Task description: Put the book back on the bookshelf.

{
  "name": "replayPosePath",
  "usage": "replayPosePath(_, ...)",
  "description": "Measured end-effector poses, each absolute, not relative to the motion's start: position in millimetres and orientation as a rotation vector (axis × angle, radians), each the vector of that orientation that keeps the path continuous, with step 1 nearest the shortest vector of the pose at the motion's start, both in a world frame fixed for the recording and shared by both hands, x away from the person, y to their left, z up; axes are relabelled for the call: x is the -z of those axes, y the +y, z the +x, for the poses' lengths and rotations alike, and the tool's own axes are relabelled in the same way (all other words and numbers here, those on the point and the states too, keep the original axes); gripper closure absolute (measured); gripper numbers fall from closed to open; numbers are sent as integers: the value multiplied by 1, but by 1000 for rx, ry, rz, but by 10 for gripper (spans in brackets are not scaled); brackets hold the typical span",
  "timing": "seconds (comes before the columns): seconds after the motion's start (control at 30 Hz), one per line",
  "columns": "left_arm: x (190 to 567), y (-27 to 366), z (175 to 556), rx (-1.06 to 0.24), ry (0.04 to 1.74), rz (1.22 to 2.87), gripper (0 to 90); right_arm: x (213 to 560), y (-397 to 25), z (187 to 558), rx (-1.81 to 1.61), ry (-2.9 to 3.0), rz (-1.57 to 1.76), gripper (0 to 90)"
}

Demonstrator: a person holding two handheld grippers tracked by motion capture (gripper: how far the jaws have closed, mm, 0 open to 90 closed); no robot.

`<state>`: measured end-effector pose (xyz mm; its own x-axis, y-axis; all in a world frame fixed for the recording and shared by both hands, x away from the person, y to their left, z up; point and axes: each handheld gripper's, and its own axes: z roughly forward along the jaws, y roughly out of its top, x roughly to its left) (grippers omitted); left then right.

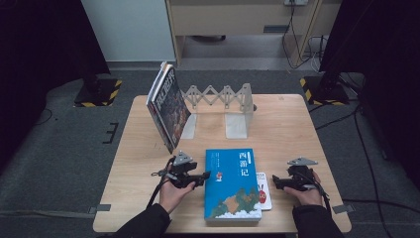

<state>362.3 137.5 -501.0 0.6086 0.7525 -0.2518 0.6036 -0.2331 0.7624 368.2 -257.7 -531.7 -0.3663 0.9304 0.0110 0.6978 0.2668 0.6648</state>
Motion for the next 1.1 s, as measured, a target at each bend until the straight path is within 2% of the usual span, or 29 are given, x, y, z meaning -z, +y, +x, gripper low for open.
replayPosePath(0.3,510,134,365,-181,1087,1931,253,507,-248,363,-1001,2070,1488,124)
replayPosePath(0.67,525,133,372,-60,1082,1853,172,501,-209,362,-1123,2204,1455,121)
replayPosePath(0.97,539,130,375,34,1086,1763,144,503,-192,362,-1143,2271,1444,103)
replayPosePath(1.1,543,128,378,51,1087,1746,103,505,-189,364,-1156,2293,1448,86)
